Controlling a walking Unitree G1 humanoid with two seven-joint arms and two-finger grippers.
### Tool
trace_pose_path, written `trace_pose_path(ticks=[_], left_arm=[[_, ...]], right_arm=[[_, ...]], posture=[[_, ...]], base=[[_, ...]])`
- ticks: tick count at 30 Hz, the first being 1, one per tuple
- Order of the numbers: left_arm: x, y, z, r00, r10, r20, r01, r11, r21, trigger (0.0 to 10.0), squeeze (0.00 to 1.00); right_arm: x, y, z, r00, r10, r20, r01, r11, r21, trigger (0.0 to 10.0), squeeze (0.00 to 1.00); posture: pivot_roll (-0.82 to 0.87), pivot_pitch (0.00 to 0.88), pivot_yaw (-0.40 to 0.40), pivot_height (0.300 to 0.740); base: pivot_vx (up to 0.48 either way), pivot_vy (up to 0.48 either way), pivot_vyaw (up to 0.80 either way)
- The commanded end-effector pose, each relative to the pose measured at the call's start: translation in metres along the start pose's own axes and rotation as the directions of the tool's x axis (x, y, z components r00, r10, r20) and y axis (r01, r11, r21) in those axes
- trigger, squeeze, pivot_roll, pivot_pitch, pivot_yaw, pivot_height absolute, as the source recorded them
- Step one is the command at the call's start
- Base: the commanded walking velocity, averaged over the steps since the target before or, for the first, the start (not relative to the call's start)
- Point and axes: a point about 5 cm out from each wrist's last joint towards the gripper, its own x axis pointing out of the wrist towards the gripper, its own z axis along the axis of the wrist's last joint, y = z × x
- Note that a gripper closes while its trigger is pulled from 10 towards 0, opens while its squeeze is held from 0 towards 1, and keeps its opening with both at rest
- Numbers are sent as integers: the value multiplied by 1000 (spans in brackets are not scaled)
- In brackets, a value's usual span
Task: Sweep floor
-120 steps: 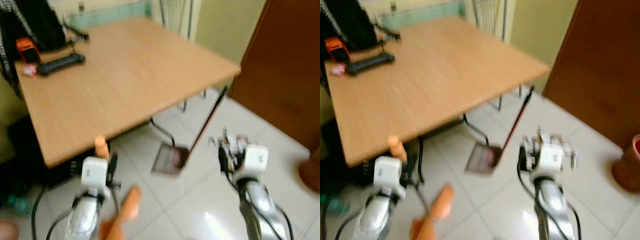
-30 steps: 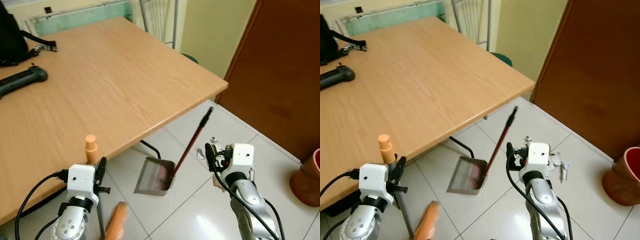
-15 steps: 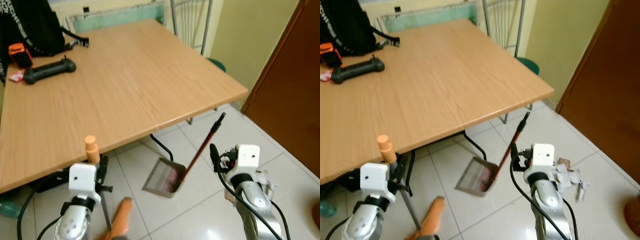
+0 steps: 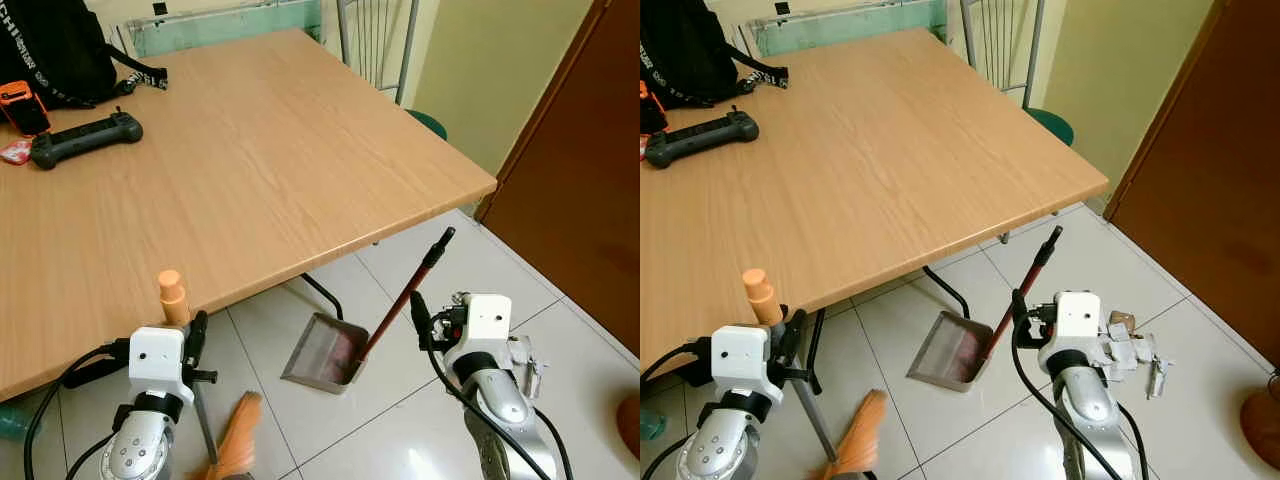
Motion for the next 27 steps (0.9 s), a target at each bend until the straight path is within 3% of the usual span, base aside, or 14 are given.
trace_pose_path(ticks=[1,13,20,27], left_arm=[[-1,2,-1,1000,4,0,-4,1000,17,10000,0],[-6,0,0,1000,4,-4,-4,1000,14,10000,0],[-18,1,0,1000,9,-29,-9,1000,16,10000,0],[-34,5,0,998,12,-63,-10,1000,29,10000,0]], right_arm=[[-2,1,2,1000,10,13,-10,1000,-15,10000,0],[32,7,21,998,11,55,-9,999,-39,10000,0],[54,8,24,999,-35,33,37,997,-70,10000,0],[65,6,23,997,-73,17,74,995,-67,10000,0]], posture=[[101,127,-22,740],[128,144,-29,740],[166,191,-25,740],[204,236,-15,740]], base=[[247,0,0],[20,0,0],[0,0,0],[0,0,0]])
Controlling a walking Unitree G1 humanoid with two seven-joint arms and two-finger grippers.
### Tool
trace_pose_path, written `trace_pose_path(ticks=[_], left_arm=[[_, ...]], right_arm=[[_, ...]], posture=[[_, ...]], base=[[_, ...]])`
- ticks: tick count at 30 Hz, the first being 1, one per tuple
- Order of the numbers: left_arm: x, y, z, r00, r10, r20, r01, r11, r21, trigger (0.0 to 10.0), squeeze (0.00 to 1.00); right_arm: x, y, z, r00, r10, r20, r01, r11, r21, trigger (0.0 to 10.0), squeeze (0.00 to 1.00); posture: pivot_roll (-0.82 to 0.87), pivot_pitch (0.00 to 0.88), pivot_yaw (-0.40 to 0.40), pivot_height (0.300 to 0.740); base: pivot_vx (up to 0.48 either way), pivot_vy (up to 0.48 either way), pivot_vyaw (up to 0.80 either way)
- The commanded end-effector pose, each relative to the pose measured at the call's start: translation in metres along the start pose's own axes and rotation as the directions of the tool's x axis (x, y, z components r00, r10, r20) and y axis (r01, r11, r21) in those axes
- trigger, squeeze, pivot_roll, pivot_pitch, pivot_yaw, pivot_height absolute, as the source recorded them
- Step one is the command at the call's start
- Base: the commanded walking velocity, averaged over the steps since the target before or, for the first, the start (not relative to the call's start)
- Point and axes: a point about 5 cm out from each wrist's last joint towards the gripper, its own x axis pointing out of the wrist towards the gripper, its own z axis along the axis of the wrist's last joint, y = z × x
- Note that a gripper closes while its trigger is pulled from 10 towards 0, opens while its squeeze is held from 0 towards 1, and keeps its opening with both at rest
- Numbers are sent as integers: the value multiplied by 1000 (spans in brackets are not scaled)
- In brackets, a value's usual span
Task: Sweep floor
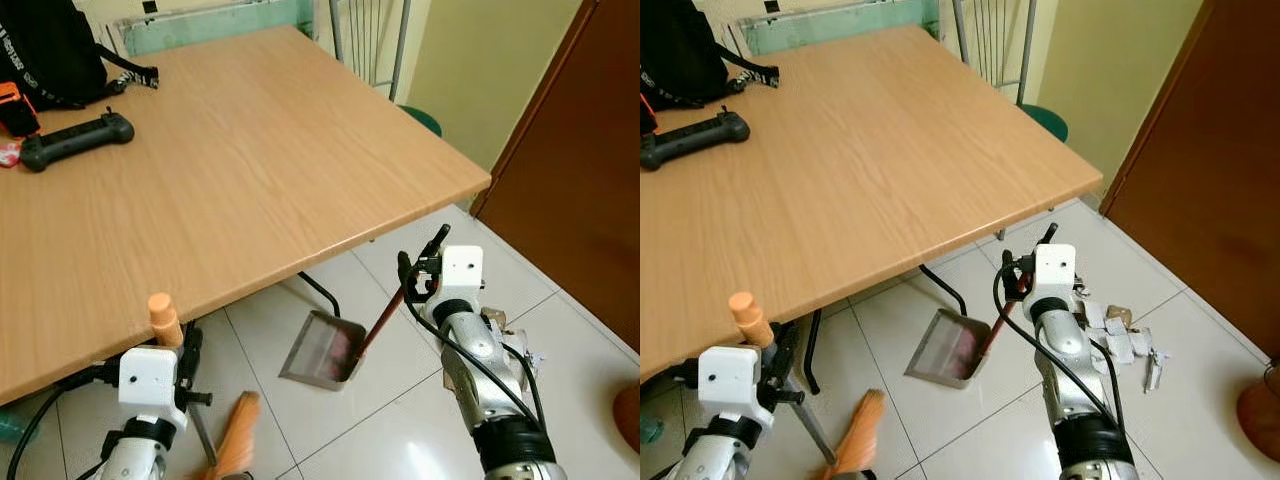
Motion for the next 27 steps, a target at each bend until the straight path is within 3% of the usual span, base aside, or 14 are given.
trace_pose_path(ticks=[1,15,27], left_arm=[[-7,5,0,1000,7,-26,-6,1000,28,10000,0],[-40,6,3,995,2,-101,2,999,36,10000,0],[-52,11,11,992,16,-124,-9,999,52,10000,0]], right_arm=[[2,-3,-3,1000,-25,-11,25,1000,1,10000,0],[18,-5,0,996,-84,-4,84,996,2,10000,0],[28,-5,8,994,-108,24,107,994,21,10000,0]], posture=[[204,236,-15,740],[262,332,0,740],[317,370,4,740]], base=[[0,0,0],[0,0,0],[0,0,0]])
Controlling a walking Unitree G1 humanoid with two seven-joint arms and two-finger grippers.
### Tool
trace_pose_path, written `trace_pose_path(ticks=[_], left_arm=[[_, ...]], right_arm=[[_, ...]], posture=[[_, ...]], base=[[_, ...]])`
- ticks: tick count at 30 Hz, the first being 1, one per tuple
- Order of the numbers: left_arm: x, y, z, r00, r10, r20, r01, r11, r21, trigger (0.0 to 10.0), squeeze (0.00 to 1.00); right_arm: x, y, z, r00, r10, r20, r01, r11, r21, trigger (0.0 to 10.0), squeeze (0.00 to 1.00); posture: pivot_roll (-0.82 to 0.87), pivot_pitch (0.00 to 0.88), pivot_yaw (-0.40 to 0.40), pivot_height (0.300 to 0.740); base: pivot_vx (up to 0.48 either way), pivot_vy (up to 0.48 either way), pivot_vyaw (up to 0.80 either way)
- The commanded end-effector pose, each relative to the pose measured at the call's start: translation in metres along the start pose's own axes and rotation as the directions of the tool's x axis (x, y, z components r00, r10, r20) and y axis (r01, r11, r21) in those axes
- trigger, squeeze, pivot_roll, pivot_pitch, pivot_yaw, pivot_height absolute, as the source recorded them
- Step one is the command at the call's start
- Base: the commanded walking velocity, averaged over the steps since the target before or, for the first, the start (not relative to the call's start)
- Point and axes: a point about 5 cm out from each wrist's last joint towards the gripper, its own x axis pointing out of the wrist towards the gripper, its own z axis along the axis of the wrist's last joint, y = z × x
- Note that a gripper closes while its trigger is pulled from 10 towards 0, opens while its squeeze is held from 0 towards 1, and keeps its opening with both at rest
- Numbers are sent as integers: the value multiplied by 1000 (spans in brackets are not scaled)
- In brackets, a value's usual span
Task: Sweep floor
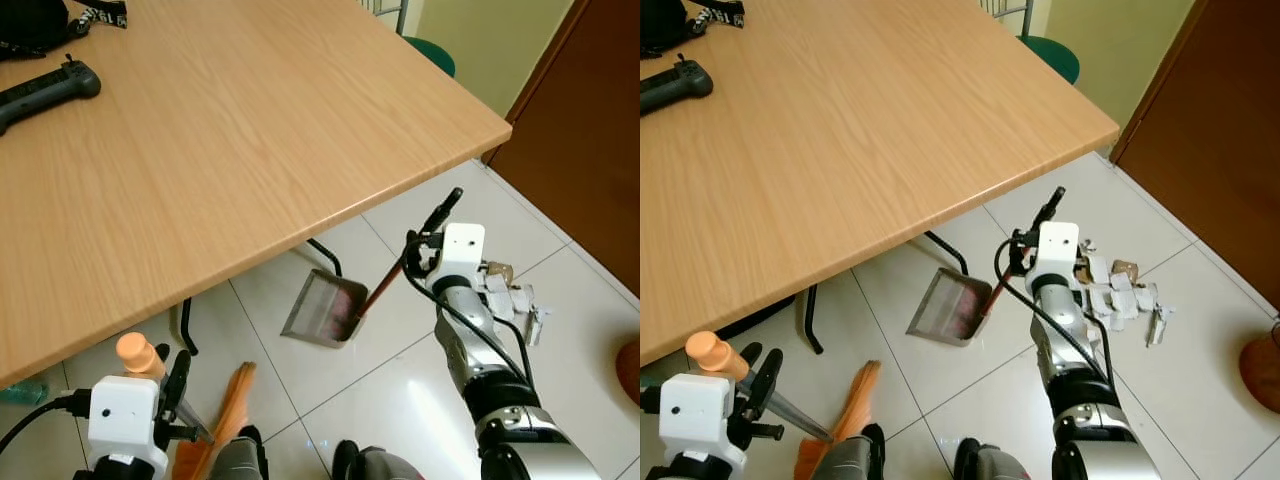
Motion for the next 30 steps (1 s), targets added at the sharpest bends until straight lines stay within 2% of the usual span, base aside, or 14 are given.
trace_pose_path(ticks=[1,4,10,17,30], left_arm=[[-12,8,-10,996,32,-84,-30,999,29,10000,0],[-17,7,-11,995,34,-97,-31,999,28,10000,0],[-17,6,-10,994,34,-103,-31,999,27,10000,0],[-20,9,-8,993,46,-106,-42,998,37,10000,0],[-28,9,-8,991,57,-125,-52,998,42,10000,0]], right_arm=[[0,0,-6,1000,-5,-18,5,1000,13,10000,0],[5,3,2,1000,-3,6,3,1000,13,10000,0],[10,4,9,1000,-7,28,7,1000,19,10000,0],[19,14,23,998,2,62,-4,1000,30,10000,0],[27,11,37,995,-43,93,44,999,-12,10000,0]], posture=[[323,377,2,740],[331,381,2,740],[342,385,4,740],[374,387,3,740],[388,398,1,740]], base=[[0,0,0],[0,0,0],[0,0,0],[0,0,0],[0,0,0]])
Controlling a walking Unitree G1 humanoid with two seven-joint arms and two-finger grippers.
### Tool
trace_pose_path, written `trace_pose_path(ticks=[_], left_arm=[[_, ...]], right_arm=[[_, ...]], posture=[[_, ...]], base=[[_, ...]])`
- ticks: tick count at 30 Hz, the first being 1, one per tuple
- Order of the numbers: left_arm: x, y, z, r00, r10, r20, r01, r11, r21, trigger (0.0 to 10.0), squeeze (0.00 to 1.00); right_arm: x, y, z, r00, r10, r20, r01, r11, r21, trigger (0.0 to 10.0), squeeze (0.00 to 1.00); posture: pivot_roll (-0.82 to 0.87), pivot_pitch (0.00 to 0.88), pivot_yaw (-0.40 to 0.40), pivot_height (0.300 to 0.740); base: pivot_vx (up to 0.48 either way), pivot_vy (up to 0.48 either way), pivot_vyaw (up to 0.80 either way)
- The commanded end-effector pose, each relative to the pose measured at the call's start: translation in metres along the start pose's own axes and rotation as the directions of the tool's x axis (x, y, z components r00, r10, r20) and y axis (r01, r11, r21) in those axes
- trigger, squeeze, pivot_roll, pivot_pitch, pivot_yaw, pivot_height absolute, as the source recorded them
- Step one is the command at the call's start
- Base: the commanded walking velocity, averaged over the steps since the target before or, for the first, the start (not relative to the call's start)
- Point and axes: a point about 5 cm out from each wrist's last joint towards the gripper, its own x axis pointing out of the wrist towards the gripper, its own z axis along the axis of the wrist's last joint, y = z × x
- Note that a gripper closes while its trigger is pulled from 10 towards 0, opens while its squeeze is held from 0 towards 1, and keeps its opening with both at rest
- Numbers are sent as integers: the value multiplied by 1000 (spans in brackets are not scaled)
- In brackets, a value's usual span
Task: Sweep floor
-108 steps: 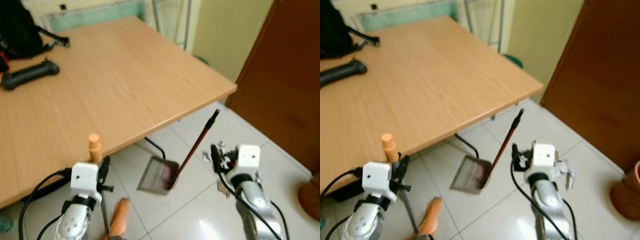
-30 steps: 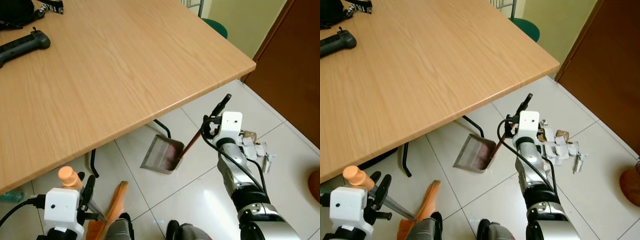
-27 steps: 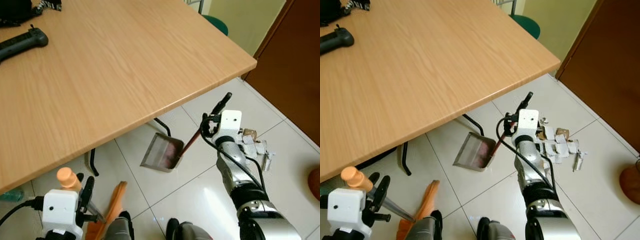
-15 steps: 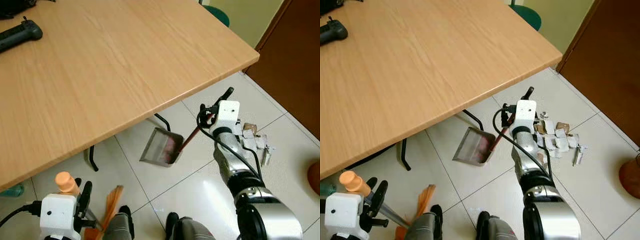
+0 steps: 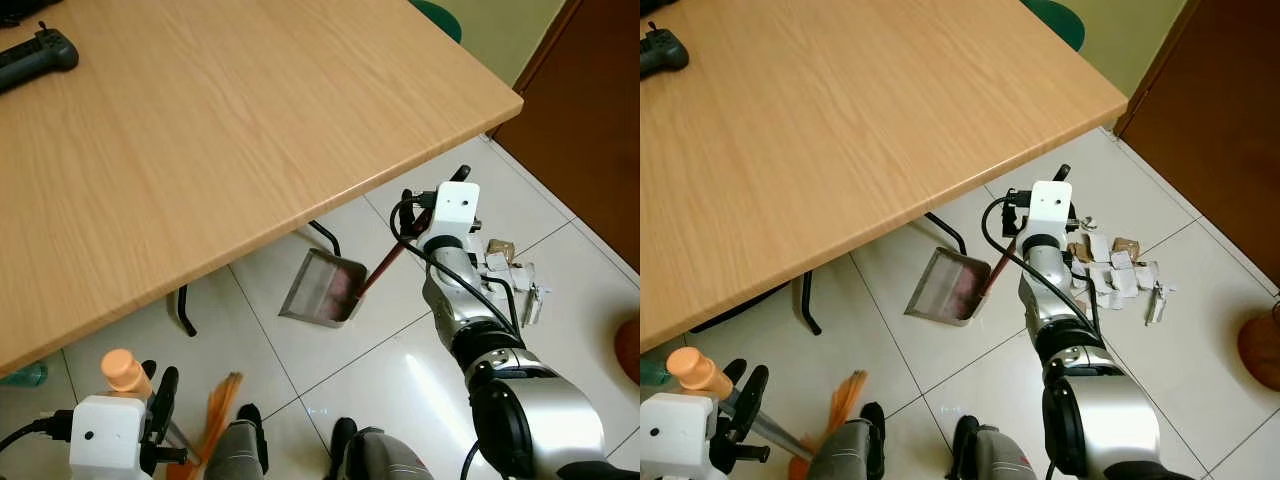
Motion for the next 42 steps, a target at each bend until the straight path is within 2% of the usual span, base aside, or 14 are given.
trace_pose_path(ticks=[1,7,9,10,21,42], left_arm=[[-7,7,-11,997,29,-78,-27,999,29,10000,0],[-8,6,-10,996,28,-80,-26,999,30,10000,0],[-9,5,-10,996,28,-83,-26,999,29,10000,0],[-10,5,-10,996,28,-84,-26,999,29,10000,0],[-8,4,-10,996,28,-84,-26,999,25,10000,0],[-2,3,-11,997,22,-76,-20,1000,24,10000,0]], right_arm=[[-1,-2,-4,1000,-13,-12,12,1000,-19,10000,0],[2,-9,3,999,-47,24,48,998,-28,9725,0],[4,-10,8,997,-65,39,65,998,-9,4627,0],[5,-9,10,997,-68,45,68,998,-7,0,0],[11,-5,25,992,-80,93,81,997,-5,0,0],[9,-13,20,990,-110,91,114,993,-39,0,0]], posture=[[389,399,0,740],[392,405,0,740],[395,408,0,740],[395,408,0,740],[390,408,-6,740],[382,396,-7,740]], base=[[0,0,0],[0,0,0],[0,0,0],[0,0,0],[0,0,0],[0,0,0]])
